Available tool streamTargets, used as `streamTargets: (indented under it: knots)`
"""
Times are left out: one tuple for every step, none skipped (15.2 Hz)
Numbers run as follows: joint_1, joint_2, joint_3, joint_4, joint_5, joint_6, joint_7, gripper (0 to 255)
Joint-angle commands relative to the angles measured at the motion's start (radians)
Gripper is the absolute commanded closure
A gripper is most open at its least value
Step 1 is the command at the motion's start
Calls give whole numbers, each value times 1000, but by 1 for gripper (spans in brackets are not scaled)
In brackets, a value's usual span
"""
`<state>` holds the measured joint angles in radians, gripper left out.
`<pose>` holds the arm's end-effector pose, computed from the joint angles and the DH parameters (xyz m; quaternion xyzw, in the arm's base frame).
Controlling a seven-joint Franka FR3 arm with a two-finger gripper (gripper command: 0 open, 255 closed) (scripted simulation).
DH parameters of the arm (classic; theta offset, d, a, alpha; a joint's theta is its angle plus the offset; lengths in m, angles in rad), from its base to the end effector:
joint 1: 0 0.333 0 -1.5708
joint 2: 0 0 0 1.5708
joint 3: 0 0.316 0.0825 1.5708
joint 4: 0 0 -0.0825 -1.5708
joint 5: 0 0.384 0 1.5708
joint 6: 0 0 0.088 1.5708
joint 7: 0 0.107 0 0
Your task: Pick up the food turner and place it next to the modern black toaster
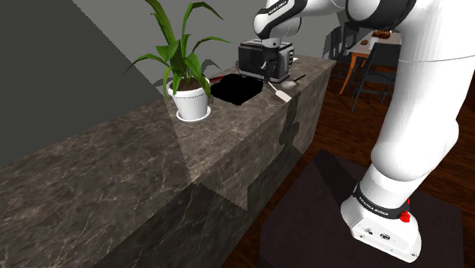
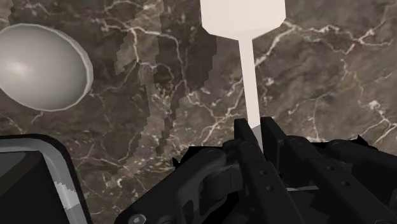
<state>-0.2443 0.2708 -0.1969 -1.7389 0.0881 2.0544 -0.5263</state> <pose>0.5838 -0.2601 0.4270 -0.9992 -0.0272 -0.0286 0.0001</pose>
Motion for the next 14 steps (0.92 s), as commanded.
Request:
streamTargets:
  knots:
    - [0,10,1,-14,3,25,-2,255]
    - [-1,15,1,-22,4,37,-3,255]
    - [-1,19,2,-30,6,49,-5,255]
    - [-1,24,2,-37,7,61,-6,255]
    - [-1,29,3,-44,9,72,-7,255]
    - [-2,34,3,-51,11,84,-8,255]
    - [-2,39,4,-58,12,96,-10,255]
    - [-2,44,5,-64,14,107,-11,255]
    - [-3,50,5,-70,16,119,-12,255]
    - [-3,55,6,-76,17,131,-14,255]
    - [-3,61,7,-82,19,142,-15,255]
    - [-4,67,7,-87,21,153,-16,255]
    - [-4,73,8,-92,23,164,-18,255]
    - [-4,73,8,-92,23,164,-18,255]
